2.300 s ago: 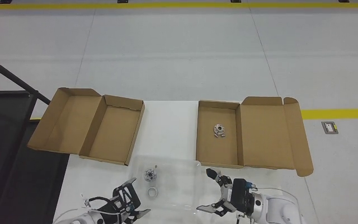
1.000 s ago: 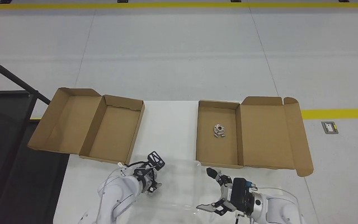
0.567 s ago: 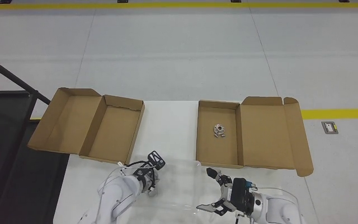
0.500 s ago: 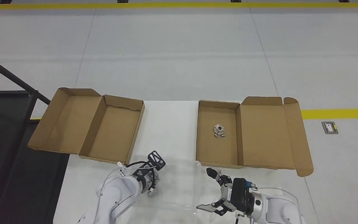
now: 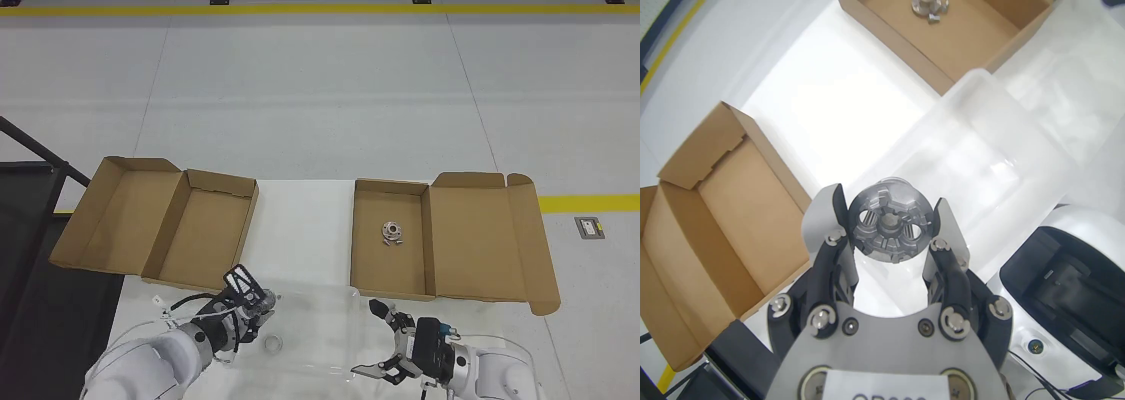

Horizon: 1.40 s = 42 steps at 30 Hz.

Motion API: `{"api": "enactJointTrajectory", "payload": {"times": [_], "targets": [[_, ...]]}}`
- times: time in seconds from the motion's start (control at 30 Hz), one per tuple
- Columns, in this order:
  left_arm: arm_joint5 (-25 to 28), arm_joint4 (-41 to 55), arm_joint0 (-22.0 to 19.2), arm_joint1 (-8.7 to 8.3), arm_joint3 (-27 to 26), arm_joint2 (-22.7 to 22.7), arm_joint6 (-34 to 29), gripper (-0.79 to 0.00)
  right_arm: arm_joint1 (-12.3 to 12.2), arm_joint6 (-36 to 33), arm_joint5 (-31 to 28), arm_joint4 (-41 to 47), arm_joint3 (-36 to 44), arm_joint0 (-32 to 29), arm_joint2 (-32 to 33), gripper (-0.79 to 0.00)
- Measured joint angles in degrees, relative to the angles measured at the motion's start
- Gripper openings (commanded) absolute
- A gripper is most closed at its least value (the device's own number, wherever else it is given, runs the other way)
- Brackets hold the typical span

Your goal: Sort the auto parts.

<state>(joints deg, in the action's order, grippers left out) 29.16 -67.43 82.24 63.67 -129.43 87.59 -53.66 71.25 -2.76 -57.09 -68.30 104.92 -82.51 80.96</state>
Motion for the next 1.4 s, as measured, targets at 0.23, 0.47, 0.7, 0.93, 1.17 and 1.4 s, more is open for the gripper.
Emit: {"api": "enactJointTrajectory", "payload": {"times": [0.23,0.47,0.7,0.93,1.17,1.4], "targets": [[0.59,14.47,2.76,-0.79,-2.93,16.26,2.83,-0.785,0.0,0.0,0.0,0.0,0.0,0.0,0.0,0.0],[1.73,22.63,3.93,-1.21,-0.82,25.19,4.97,-0.785,0.0,0.0,0.0,0.0,0.0,0.0,0.0,0.0],[1.71,22.33,3.91,-1.2,-0.87,24.89,4.92,-0.785,0.0,0.0,0.0,0.0,0.0,0.0,0.0,0.0],[-0.38,20.05,3.78,-1.22,0.38,24.01,6.03,-0.785,0.0,0.0,0.0,0.0,0.0,0.0,0.0,0.0],[-12.72,6.93,-5.16,-1.25,10.53,15.24,9.55,-0.785,0.0,0.0,0.0,0.0,0.0,0.0,0.0,0.0],[-18.62,-0.09,-19.13,-1.07,27.68,5.98,8.98,-0.785,0.0,0.0,0.0,0.0,0.0,0.0,0.0,0.0]]}}
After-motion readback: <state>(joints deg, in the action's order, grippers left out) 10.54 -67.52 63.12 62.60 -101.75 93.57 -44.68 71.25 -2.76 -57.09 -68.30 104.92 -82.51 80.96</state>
